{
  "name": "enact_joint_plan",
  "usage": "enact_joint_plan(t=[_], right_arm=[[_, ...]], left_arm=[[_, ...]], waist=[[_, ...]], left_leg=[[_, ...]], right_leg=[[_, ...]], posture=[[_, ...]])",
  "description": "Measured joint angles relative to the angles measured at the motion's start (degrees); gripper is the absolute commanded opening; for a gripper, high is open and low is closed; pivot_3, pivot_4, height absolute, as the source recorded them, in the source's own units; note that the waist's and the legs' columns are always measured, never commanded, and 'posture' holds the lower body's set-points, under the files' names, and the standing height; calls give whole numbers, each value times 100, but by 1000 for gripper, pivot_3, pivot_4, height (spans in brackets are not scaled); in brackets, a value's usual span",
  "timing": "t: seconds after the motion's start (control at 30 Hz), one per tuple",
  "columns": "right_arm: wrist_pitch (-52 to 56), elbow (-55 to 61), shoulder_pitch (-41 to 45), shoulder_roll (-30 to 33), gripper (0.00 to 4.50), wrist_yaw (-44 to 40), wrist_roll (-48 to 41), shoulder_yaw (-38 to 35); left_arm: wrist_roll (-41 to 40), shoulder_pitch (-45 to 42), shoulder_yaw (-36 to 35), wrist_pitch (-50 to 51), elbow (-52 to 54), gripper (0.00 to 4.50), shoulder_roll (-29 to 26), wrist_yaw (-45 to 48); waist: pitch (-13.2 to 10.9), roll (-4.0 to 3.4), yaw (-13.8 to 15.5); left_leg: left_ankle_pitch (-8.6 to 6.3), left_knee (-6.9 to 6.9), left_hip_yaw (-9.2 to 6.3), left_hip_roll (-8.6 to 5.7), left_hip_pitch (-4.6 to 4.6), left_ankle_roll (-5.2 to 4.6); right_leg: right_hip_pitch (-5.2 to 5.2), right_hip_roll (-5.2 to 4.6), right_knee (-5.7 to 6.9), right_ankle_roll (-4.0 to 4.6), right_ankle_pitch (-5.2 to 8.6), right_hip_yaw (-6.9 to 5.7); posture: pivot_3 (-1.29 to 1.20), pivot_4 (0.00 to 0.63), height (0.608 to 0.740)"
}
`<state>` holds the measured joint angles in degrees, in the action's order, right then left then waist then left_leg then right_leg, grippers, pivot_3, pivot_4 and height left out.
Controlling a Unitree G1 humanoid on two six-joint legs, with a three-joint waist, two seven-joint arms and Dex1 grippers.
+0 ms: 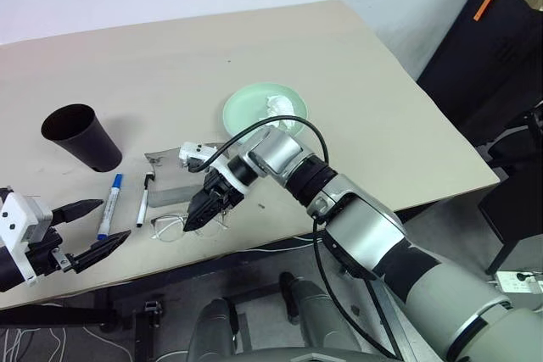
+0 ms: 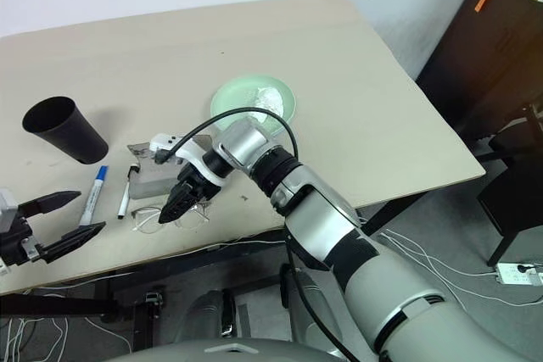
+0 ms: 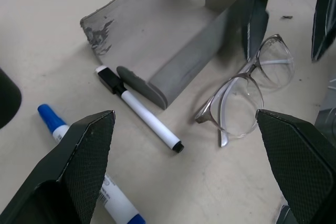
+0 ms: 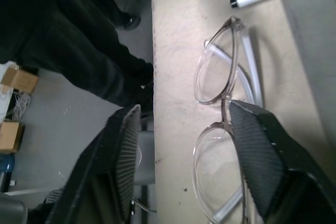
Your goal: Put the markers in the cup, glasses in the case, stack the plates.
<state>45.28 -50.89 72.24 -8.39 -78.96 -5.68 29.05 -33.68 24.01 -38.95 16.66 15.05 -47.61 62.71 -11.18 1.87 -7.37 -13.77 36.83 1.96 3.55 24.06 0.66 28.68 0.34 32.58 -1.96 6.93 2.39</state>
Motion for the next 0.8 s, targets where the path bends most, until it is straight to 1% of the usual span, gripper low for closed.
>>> enact_joint_plan(t=[0.37,0.47,0.5,0.6,0.67,0.73,0.77,0.8], right_arm=[[-436,-566,28,-45,2899,218,370,-33],[-471,-641,38,-52,2308,236,394,-77],[-472,-681,53,-57,2035,255,411,-97],[-472,-689,100,-67,2035,280,431,-147],[-471,-690,101,-69,1711,278,432,-161],[-469,-689,103,-71,1196,268,430,-218],[-469,-689,105,-72,788,259,429,-237],[-469,-688,108,-73,506,250,428,-248]], left_arm=[[199,-29,107,-128,39,4500,115,-126],[230,-21,155,-151,39,4500,170,-161],[251,-12,169,-177,39,4500,177,-170],[278,-21,181,-211,40,4500,196,-190],[303,-20,211,-221,40,4500,214,-197],[322,-20,227,-226,39,4500,225,-201],[326,-21,228,-232,39,4500,227,-203],[330,-22,231,-237,39,4500,229,-205]], waist=[[1,2,-9],[1,2,-4],[1,2,-2],[2,3,-5],[2,3,-4],[2,3,-4],[2,3,-4],[2,3,-6]], left_leg=[[-2,3,10,8,-2,3],[3,4,13,8,-2,-6],[4,6,14,8,-1,-6],[3,14,14,8,-4,-5],[0,15,15,8,-8,0],[-2,15,15,8,-11,3],[-2,16,15,8,-15,4],[-2,16,15,8,-18,4]], right_leg=[[0,2,2,8,-5,-1],[0,2,6,8,-5,-1],[0,2,8,9,-5,-1],[0,1,19,8,-5,0],[0,1,27,9,-4,0],[2,1,36,11,-3,0],[1,1,41,14,-1,0],[0,2,44,14,-1,0]], posture=[[0,150,733],[0,150,733],[0,150,733],[0,150,733],[0,150,733],[0,150,733],[0,150,733],[0,150,733]])
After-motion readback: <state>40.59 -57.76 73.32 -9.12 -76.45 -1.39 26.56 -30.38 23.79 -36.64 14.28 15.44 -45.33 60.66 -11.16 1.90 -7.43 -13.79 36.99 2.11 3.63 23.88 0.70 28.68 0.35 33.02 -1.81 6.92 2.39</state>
